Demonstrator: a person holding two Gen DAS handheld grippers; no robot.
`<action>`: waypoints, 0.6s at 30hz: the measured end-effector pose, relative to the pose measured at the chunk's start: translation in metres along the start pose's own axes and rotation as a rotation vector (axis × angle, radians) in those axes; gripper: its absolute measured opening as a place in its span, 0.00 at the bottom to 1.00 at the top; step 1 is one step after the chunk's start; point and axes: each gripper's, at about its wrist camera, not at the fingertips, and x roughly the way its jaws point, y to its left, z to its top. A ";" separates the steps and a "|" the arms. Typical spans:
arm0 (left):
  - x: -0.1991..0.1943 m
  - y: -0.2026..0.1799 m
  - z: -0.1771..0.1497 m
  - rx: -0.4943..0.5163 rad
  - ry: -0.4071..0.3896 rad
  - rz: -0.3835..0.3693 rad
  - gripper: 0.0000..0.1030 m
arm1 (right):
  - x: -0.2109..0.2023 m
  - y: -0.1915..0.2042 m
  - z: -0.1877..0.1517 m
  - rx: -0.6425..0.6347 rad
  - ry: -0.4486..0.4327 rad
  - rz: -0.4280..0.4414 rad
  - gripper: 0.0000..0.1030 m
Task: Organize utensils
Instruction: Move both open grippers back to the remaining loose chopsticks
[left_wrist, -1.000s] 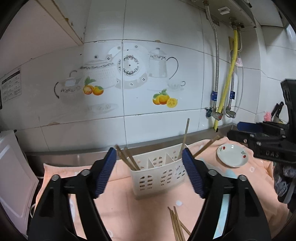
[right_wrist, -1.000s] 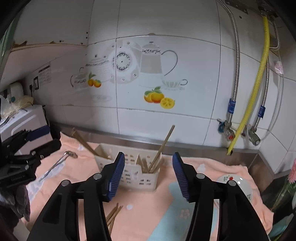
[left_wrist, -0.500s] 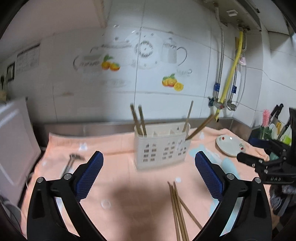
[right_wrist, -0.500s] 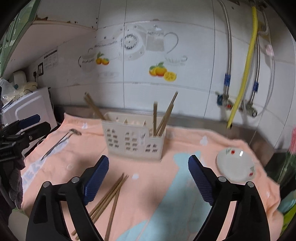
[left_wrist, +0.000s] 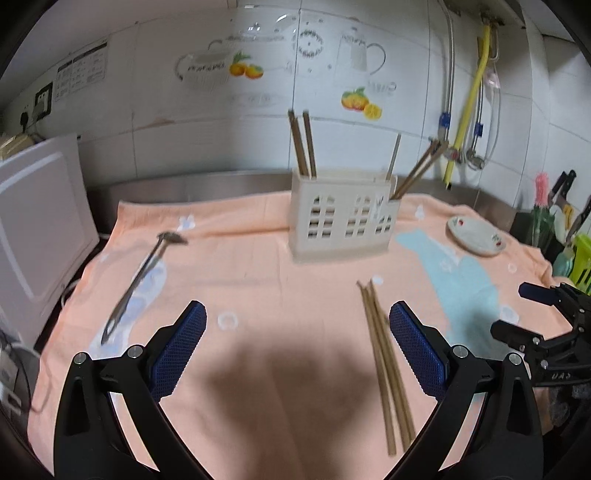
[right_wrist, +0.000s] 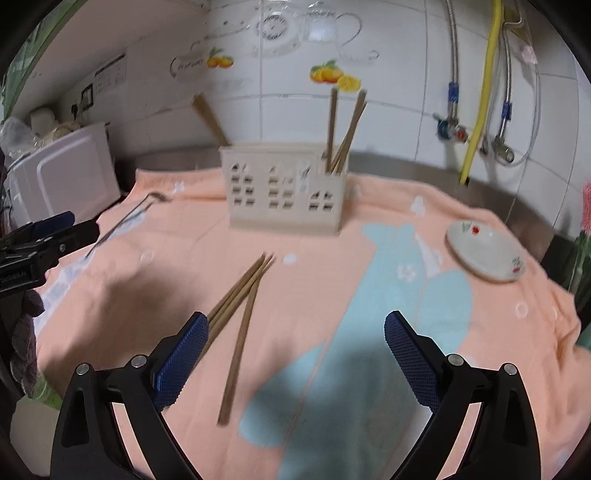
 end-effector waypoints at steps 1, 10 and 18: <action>-0.001 0.000 -0.004 -0.001 0.005 0.002 0.95 | 0.001 0.003 -0.005 0.003 0.008 0.002 0.90; -0.003 0.007 -0.034 -0.012 0.058 0.027 0.95 | 0.024 0.027 -0.037 0.032 0.111 0.078 0.69; -0.002 0.018 -0.051 -0.042 0.097 0.035 0.95 | 0.043 0.039 -0.045 0.045 0.161 0.110 0.56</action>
